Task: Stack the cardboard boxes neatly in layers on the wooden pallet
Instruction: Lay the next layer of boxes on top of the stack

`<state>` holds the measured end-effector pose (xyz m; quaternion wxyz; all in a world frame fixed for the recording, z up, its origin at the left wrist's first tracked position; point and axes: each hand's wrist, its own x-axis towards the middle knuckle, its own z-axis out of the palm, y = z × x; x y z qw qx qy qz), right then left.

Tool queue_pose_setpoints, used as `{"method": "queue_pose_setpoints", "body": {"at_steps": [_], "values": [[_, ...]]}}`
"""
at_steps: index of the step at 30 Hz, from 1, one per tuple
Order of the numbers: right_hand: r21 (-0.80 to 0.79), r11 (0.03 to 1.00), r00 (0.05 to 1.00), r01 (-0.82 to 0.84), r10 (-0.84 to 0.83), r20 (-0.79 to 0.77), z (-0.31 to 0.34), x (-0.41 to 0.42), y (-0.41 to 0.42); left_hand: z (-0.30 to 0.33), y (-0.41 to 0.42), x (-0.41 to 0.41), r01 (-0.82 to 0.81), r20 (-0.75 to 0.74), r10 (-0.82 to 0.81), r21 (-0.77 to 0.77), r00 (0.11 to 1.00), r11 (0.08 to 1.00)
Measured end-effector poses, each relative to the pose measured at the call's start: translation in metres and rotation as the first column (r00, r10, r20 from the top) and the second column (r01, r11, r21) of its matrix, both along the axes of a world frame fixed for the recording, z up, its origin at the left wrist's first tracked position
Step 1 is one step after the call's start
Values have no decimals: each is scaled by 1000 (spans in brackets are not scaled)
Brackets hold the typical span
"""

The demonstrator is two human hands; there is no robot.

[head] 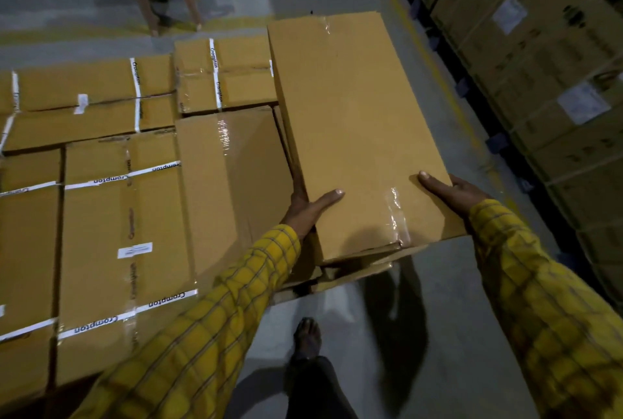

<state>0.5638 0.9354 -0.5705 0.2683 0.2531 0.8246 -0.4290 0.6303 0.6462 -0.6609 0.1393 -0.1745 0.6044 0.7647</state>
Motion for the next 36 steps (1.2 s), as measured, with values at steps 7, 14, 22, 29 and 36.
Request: {"method": "queue_pose_setpoints", "body": {"at_steps": [7,14,22,29,36], "values": [[-12,997,997,-73,74,33,-44,-21,46,-33,49,2,-16,85,18,-30,996,999],[-22,987,987,-157,157,-25,-53,-33,50,-35,45,-8,-43,115,56,-114,992,993],[-40,987,985,-153,149,-84,-61,-33,39,-50,33,-6,-40,176,57,-100,983,994],[30,985,969,-170,172,-179,-57,-25,34,-30,32,-4,14,117,8,-189,993,982],[265,957,937,-118,195,-289,-62,-15,24,-39,22,-5,108,110,-69,-414,992,904]]}}
